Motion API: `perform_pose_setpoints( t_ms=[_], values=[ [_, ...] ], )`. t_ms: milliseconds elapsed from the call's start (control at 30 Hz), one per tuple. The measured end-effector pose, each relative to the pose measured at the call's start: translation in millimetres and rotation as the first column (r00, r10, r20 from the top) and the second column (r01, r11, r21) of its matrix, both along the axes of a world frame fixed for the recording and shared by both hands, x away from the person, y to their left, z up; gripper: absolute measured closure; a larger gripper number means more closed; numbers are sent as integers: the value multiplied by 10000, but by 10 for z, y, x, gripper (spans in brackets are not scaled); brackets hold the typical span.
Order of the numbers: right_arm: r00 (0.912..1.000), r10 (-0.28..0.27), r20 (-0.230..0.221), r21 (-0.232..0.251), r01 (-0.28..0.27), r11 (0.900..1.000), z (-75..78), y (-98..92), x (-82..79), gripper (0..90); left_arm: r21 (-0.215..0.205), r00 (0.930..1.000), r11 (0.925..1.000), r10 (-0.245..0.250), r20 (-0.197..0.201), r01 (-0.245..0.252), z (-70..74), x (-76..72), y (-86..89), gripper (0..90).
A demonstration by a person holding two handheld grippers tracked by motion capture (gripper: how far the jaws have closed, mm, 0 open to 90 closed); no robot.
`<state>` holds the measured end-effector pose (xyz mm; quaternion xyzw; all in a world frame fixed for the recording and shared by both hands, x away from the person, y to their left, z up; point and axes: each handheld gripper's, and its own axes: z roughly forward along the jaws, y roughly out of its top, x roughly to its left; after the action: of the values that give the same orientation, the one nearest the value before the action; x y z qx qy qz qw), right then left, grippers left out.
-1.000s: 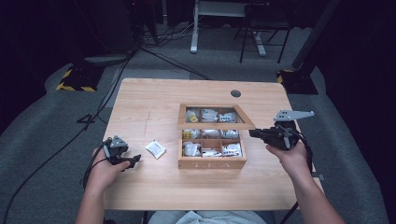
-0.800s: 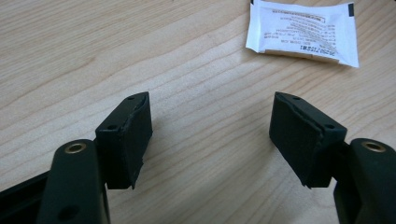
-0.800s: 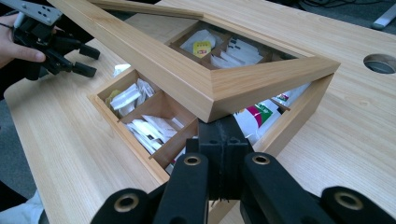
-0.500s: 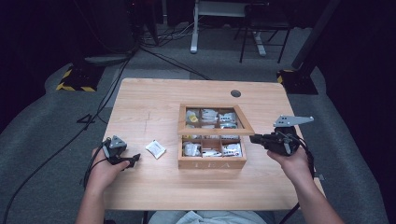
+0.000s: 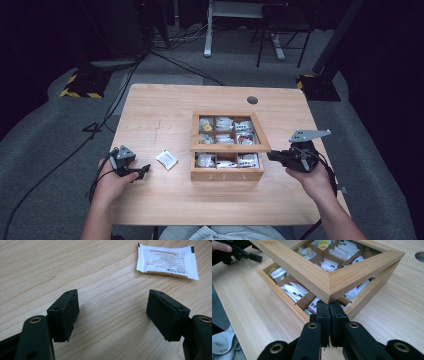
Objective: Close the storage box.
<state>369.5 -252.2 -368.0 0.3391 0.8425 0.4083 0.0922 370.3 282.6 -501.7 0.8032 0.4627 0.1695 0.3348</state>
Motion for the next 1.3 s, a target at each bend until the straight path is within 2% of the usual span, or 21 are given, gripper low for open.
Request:
perform_pose_setpoints(
  t_ms=[500,667,1300],
  values=[
    [9995,139,-273,-455,-152,9988,-112,20,-33,861,17,9999,9999,-107,127,107,-18,2,-3,255],
    [9994,199,-279,-983,-225,9949,-168,58,-58,860,54,9998,9999,-121,141,120,-17,4,-2,256],
    [9948,423,-931,-1429,-554,9882,-304,86,-31,854,49,9999,9999,-103,131,102,-16,17,-12,253]
  ],
)
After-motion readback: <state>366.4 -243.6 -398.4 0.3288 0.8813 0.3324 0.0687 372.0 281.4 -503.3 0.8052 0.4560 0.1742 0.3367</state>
